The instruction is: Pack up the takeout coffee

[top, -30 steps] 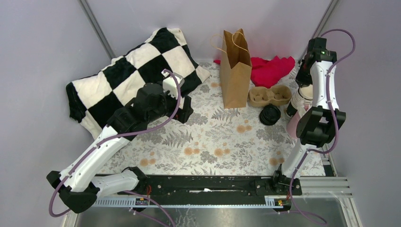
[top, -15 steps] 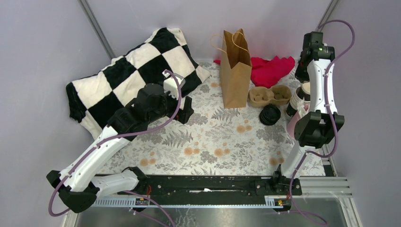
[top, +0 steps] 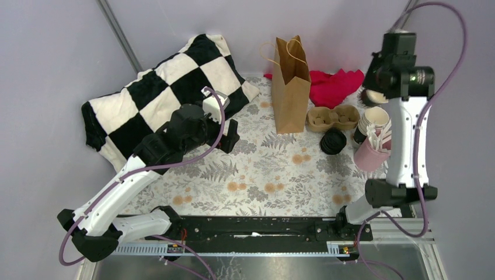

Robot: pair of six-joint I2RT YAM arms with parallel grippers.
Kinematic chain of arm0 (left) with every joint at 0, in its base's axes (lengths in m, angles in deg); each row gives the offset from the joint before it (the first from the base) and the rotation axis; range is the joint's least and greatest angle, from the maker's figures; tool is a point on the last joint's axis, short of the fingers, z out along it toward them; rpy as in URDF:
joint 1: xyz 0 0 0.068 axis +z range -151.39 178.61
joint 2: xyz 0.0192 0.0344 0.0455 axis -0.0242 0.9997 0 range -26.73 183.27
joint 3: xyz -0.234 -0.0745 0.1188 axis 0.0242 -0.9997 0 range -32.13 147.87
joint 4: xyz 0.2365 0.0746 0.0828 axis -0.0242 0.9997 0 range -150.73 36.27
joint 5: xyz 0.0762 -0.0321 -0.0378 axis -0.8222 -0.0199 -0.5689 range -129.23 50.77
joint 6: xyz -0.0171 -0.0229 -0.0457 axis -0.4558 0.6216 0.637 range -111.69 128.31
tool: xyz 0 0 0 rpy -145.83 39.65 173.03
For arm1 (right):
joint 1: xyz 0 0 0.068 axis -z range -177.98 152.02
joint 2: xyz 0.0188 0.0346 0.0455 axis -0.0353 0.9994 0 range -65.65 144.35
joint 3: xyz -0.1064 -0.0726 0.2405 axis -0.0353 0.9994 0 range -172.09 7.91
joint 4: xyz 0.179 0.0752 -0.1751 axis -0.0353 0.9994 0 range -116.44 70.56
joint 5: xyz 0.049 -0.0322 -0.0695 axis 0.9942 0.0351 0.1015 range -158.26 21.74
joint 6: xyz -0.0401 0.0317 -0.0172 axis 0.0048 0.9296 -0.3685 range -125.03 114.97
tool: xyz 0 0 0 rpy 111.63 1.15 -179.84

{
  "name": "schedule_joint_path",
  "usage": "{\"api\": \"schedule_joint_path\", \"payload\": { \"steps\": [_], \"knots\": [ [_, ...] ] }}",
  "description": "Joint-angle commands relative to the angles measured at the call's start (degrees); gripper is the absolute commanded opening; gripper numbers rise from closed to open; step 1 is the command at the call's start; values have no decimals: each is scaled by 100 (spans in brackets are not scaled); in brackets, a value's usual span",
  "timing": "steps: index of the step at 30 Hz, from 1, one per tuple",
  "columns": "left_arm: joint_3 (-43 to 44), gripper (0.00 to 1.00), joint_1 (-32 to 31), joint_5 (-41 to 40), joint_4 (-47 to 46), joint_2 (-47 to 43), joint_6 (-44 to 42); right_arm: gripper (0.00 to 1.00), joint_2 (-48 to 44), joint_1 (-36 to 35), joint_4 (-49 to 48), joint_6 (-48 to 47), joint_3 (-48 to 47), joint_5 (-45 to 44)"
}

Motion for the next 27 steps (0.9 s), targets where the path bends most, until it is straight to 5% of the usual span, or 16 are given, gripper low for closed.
{"api": "schedule_joint_path", "payload": {
  "steps": [1,7,11,19,27],
  "knots": [
    [136,99,-32,-71,-212,-43,74,0,-695,-923,315,589,1028,680],
    [170,99,-37,52,-146,-10,239,0,-2037,-2404,-238,2137,3917,1020],
    [234,99,-34,167,-55,-19,361,0,-2259,-3529,-345,2947,5184,141],
    [305,99,-36,216,98,-20,459,0,-2316,-3689,-1076,2821,6217,-1159],
    [397,99,-31,162,105,67,490,0,-2182,-3732,-1773,2600,6750,-824]
  ]
}}
